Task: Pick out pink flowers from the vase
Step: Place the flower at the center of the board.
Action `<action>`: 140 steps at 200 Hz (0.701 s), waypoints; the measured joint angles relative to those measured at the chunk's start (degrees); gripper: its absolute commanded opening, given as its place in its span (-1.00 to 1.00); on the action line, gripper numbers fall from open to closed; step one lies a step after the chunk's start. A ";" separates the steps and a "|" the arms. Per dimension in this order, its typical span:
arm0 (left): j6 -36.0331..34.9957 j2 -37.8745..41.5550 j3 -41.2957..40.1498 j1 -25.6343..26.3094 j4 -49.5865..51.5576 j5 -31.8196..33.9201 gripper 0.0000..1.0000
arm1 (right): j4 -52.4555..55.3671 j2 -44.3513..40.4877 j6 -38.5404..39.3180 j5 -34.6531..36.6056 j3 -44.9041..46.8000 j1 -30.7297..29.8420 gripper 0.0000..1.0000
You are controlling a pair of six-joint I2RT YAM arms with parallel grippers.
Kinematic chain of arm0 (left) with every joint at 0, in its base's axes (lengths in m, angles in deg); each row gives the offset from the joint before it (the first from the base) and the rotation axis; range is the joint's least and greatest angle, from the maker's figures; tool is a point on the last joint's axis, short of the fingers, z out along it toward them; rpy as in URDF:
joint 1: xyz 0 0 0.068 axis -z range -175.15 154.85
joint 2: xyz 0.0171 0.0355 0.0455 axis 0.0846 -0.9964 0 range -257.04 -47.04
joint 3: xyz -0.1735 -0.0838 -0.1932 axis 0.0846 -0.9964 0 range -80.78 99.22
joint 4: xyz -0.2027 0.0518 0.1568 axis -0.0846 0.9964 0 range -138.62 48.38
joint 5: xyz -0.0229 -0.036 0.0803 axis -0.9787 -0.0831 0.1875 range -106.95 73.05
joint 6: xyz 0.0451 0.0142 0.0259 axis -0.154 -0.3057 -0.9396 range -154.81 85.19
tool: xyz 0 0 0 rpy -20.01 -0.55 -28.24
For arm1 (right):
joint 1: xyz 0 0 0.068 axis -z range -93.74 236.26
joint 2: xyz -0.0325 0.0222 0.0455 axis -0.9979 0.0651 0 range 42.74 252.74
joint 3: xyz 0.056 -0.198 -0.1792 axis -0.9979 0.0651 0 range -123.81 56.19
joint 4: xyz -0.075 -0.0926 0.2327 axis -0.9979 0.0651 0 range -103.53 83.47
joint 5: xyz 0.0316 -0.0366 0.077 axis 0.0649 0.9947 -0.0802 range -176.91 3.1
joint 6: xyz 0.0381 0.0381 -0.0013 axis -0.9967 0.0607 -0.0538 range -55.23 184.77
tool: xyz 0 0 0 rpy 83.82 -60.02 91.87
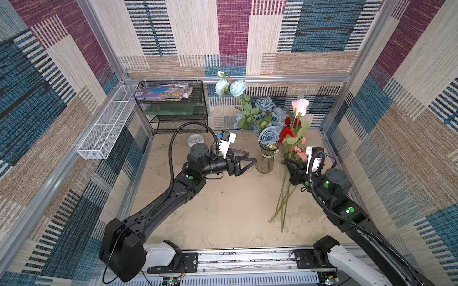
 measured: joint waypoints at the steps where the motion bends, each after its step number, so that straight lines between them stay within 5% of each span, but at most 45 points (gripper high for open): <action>1: -0.11 0.17 -0.02 -0.04 0.17 0.04 0.64 | 0.07 -0.04 0.04 0.09 -0.02 0.00 -1.00; 66: -9.84 10.43 -4.35 -1.40 9.33 4.28 0.72 | 5.66 -5.90 0.55 11.65 -2.82 3.82 -1.00; 140: -13.00 12.02 -6.14 -2.01 11.93 7.08 0.72 | 10.49 -4.98 -3.80 15.34 -3.69 21.33 -1.00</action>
